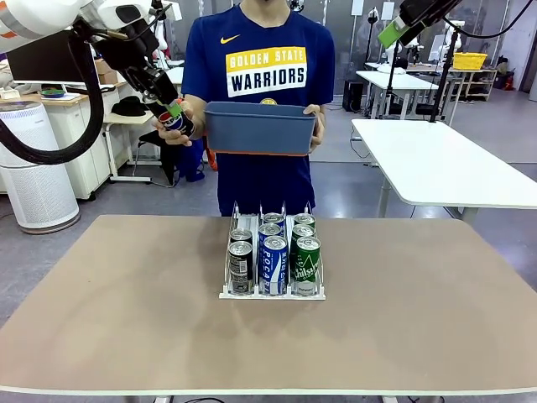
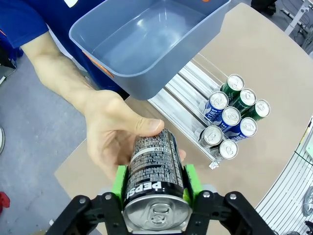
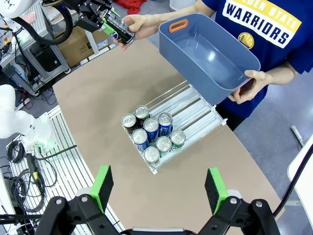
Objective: Fill the beverage cans into the dispenser.
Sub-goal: Place the picked Pepsi coke in the line of the Automatic Can Dispenser with the same cans.
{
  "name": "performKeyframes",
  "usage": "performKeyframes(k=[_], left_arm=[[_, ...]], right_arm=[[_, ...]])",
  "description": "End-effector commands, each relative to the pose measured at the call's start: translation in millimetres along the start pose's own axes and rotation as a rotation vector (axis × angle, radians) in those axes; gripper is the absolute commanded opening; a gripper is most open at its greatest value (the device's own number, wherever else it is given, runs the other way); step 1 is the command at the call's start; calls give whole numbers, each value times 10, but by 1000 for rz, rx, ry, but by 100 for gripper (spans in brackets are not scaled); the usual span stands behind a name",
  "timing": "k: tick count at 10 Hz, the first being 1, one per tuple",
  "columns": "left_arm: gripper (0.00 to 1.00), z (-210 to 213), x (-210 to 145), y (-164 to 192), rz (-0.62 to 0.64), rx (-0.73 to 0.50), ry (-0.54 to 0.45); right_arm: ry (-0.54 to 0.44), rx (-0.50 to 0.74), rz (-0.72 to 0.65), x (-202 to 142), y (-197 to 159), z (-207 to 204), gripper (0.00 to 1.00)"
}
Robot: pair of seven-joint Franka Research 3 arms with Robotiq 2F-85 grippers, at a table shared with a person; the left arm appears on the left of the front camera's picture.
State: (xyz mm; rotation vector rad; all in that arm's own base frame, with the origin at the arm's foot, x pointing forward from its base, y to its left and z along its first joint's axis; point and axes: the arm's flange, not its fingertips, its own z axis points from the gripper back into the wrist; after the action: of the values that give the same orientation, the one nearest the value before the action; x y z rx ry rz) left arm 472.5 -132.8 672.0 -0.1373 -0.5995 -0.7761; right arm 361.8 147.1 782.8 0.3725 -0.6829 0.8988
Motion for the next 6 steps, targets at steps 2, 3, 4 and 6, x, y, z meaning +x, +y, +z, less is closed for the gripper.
performKeyframes(k=[2, 3, 4, 6], left_arm=[[0, 9, -16, 14, -10, -14, -7], [0, 9, -16, 14, -10, -14, -7], [0, 9, -16, 14, -10, -14, -7], [0, 9, -16, 14, -10, -14, -7]], right_arm=[[6, 8, 2, -6, 7, 1, 100], [6, 8, 2, -6, 7, 1, 100], [6, 8, 2, -6, 7, 1, 100], [6, 8, 2, -6, 7, 1, 100]])
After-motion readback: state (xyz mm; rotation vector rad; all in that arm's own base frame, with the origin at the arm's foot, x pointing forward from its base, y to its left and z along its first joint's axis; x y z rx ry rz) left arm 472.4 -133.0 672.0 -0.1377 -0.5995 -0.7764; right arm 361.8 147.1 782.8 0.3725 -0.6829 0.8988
